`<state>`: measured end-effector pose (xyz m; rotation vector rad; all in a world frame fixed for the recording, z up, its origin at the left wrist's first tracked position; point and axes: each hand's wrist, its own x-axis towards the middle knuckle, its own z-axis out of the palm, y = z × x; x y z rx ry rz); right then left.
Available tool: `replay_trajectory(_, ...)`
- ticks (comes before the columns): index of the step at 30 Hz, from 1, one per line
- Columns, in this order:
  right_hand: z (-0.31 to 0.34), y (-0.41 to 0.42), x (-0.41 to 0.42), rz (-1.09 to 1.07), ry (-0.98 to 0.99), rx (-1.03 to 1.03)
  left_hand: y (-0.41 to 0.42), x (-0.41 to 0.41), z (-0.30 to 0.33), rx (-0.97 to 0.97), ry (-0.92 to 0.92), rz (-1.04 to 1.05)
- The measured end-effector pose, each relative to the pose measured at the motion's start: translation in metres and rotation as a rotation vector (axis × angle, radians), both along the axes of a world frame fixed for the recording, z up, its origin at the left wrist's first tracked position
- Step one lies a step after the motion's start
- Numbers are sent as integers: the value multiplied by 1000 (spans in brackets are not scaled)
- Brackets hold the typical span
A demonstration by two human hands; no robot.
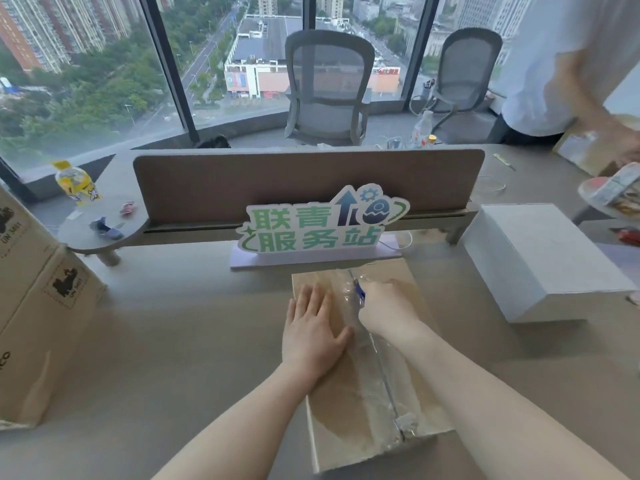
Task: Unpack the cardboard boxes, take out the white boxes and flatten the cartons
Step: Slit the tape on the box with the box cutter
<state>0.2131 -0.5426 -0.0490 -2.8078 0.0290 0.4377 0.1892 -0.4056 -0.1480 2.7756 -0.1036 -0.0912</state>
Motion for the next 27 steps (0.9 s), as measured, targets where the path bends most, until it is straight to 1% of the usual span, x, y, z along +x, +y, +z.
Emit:
replay_trajectory(8, -5, -8, -53, -111, 62, 37, 0, 0, -2, -4, -29, -8)
replay_trajectory(13, -5, -16, -95, -106, 127, 81, 0, -1, 0, 5, -27, -5)
replay_trajectory(16, -4, -20, -115, -104, 112, 121, -1, 0, 1, 18, -20, -9)
replay_trajectory(21, -6, -28, -142, -87, 98, 79, -2, -2, 2, 30, -5, 11)
replay_trajectory(24, -9, -30, -146, -90, 70, 76, -6, -27, 7, -22, 9, -35)
replay_trajectory(27, -9, -30, -147, -77, 53, 62, -8, -72, 4, 5, 27, -135)
